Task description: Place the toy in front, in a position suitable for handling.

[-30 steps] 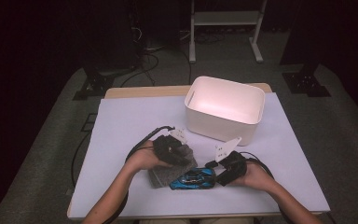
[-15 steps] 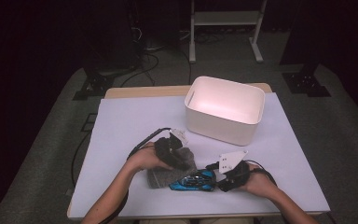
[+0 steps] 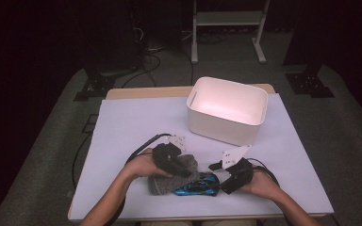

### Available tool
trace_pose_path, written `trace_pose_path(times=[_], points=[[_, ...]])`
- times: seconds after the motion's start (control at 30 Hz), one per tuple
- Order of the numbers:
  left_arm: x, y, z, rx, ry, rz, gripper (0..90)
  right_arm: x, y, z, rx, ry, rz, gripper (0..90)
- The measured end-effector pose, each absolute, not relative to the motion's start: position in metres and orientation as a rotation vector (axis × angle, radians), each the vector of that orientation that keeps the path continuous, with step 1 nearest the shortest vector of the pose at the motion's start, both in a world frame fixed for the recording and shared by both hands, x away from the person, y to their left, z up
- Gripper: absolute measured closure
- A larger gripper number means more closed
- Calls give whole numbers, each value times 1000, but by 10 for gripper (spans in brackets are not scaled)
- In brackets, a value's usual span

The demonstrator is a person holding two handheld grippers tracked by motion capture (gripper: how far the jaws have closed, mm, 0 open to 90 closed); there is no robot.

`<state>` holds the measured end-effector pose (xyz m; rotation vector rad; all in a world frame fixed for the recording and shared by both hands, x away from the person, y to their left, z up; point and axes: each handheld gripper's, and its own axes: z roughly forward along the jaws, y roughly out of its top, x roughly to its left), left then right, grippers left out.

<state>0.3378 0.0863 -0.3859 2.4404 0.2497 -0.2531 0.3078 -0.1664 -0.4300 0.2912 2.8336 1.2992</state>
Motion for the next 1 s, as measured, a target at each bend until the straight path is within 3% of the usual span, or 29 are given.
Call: trace_pose_path(times=[0.17, 0.3, 0.37, 0.43, 0.47, 0.8, 1.0], points=[[322, 86, -379, 2441, 191, -239, 788, 308, -157, -438, 299, 2924, 1300, 285], [312, 85, -376, 2456, 149, -229, 790, 304, -151, -442, 258, 2984, 1265, 334], [308, 84, -376, 2461, 134, -212, 790, 303, -150, -444, 245, 3006, 1275, 390], [305, 84, -375, 2464, 131, -184, 791, 300, -151, -445, 207, 3021, 1304, 527], [304, 85, -375, 2459, 135, -192, 794, 300, -151, -445, 195, 3028, 1312, 546], [305, 85, -368, 2454, 137, -153, 796, 294, -151, -442, 85, 2926, 1250, 570], [320, 84, -359, 2508, 167, -32, 795, 307, -158, -438, 88, 2869, 1188, 570]])
